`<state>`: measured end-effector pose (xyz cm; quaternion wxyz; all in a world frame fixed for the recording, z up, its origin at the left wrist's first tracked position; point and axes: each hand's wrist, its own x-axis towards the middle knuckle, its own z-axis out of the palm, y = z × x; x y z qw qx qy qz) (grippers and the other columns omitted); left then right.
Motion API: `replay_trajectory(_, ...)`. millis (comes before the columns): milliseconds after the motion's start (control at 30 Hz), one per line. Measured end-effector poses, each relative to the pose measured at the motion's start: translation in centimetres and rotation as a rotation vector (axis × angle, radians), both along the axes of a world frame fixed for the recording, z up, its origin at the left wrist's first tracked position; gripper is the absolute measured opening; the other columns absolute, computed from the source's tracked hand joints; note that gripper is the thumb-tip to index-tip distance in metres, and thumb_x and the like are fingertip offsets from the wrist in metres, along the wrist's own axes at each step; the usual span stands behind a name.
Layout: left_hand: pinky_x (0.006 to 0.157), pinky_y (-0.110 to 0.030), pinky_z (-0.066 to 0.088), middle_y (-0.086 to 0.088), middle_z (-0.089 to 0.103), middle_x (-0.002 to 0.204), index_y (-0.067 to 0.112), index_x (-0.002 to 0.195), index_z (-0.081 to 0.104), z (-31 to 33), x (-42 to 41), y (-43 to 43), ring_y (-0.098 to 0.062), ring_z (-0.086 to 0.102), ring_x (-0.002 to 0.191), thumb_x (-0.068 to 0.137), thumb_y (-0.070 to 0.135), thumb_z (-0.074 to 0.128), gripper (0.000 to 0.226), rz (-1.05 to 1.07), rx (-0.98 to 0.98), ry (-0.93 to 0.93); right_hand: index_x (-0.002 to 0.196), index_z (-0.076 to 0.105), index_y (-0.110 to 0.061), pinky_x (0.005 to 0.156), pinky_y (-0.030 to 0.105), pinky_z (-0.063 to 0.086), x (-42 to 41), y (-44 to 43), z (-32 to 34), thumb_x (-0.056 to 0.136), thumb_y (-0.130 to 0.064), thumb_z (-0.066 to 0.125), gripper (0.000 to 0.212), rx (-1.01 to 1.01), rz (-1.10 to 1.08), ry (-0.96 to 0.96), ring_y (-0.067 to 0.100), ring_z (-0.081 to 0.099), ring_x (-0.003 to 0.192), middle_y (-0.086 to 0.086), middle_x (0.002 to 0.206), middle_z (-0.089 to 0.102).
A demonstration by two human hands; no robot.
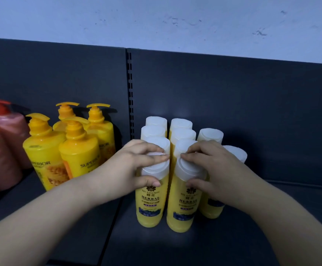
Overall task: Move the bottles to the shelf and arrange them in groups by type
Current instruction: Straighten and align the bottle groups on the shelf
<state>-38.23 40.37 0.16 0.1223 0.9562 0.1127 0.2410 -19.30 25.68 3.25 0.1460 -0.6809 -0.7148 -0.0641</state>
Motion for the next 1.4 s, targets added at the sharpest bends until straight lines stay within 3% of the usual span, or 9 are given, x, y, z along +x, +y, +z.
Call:
replay_trajectory(233, 0.091, -0.026, 0.036, 0.008, 0.050, 0.113, 0.032, 0.122, 0.061, 0.4, 0.4, -0.2, -0.009, 0.040, 0.106, 0.071, 0.073, 0.046, 0.067, 0.068, 0.069, -0.014, 0.125, 0.059, -0.025, 0.098, 0.023, 0.031, 1.5, -0.2, -0.8, 0.081, -0.060, 0.050, 0.058, 0.121, -0.019, 0.055, 0.004, 0.040, 0.114, -0.013, 0.122, 0.052)
replay_trajectory(367, 0.091, -0.026, 0.041, 0.008, 0.056, 0.111, 0.021, 0.121, 0.063, 3.1, 2.7, -2.8, -0.010, 0.048, 0.106, 0.083, 0.060, 0.042, 0.058, 0.041, 0.135, -0.084, 0.123, 0.060, -0.021, 0.098, 0.025, 0.036, 4.6, 0.3, 1.0, 0.090, -0.040, 0.051, 0.039, 0.246, -0.221, 0.317, 0.007, 0.045, 0.116, -0.013, 0.117, 0.048)
replay_trajectory(600, 0.074, -0.031, 0.035, 0.001, 0.056, 0.114, 0.021, 0.113, 0.056, 4.8, 12.2, -8.3, -0.020, 0.053, 0.104, 0.094, 0.034, 0.045, 0.025, 0.166, 0.486, 0.296, 0.101, 0.064, -0.024, 0.081, 0.026, 0.042, 8.5, 5.0, 2.9, 0.085, -0.031, 0.062, 0.017, -0.176, -0.430, 0.323, 0.023, 0.053, 0.106, -0.005, 0.108, 0.060)
replay_trajectory(833, 0.068, -0.032, 0.030, -0.002, 0.056, 0.114, 0.024, 0.118, 0.051, 5.0, 16.7, -9.1, -0.023, 0.053, 0.106, 0.091, 0.044, 0.050, 0.033, 0.263, 0.455, 0.408, 0.110, 0.054, 0.011, 0.074, 0.044, 0.050, 9.8, 6.4, 3.0, 0.078, -0.008, 0.056, 0.037, -0.258, -0.468, 0.462, 0.016, 0.036, 0.114, 0.036, 0.094, 0.049)
replay_trajectory(933, 0.065, -0.032, 0.036, -0.001, 0.053, 0.102, 0.018, 0.116, 0.051, 4.7, 16.5, -8.6, -0.023, 0.056, 0.100, 0.088, 0.042, 0.058, 0.037, 0.199, 0.228, 0.384, 0.086, 0.061, 0.009, 0.060, 0.036, 0.035, 10.2, 6.4, 3.0, 0.077, -0.010, 0.055, 0.021, -0.259, -0.523, 0.397, 0.016, 0.033, 0.066, 0.021, 0.072, 0.038)
replay_trajectory(1000, 0.068, -0.030, 0.039, 0.001, 0.046, 0.094, 0.016, 0.113, 0.051, 4.7, 16.4, -8.6, -0.020, 0.056, 0.095, 0.085, 0.037, 0.065, 0.038, 0.148, 0.104, 0.355, 0.063, 0.052, -0.008, 0.060, 0.030, 0.032, 10.4, 6.2, 2.9, 0.077, -0.012, 0.054, 0.014, -0.260, -0.566, 0.349, 0.016, 0.032, 0.065, 0.013, 0.070, 0.045)
replay_trajectory(1067, 0.070, -0.028, 0.039, 0.003, 0.042, 0.093, 0.015, 0.113, 0.051, 4.7, 16.2, -9.0, -0.016, 0.050, 0.088, 0.081, 0.036, 0.069, 0.042, 0.110, 0.067, 0.318, 0.086, 0.060, 0.000, 0.069, 0.032, 0.042, 10.4, 6.1, 2.5, 0.080, -0.011, 0.054, 0.014, -0.255, -0.543, 0.385, 0.010, 0.031, 0.081, 0.025, 0.094, 0.061)
replay_trajectory(1100, 0.070, -0.028, 0.041, 0.003, 0.042, 0.094, 0.016, 0.113, 0.051, 4.5, 16.1, -9.3, -0.015, 0.048, 0.087, 0.078, 0.036, 0.071, 0.045, 0.091, 0.041, 0.288, 0.103, 0.058, 0.001, 0.078, 0.037, 0.046, 10.5, 6.0, 2.2, 0.082, -0.010, 0.053, 0.024, -0.244, -0.535, 0.409, 0.033, 0.055, 0.113, 0.024, 0.109, 0.061)
replay_trajectory(1400, 0.077, -0.034, 0.049, 0.000, 0.048, 0.107, 0.021, 0.118, 0.056, 3.4, 12.5, -11.9, -0.019, 0.055, 0.090, 0.075, 0.043, 0.070, 0.050, -0.033, 0.054, 0.222, 0.097, 0.056, -0.026, 0.082, 0.039, 0.054, 9.9, 1.4, 3.2, 0.072, -0.032, 0.069, 0.028, -0.344, -0.442, 0.215, 0.016, 0.058, 0.090, -0.005, 0.102, 0.057)
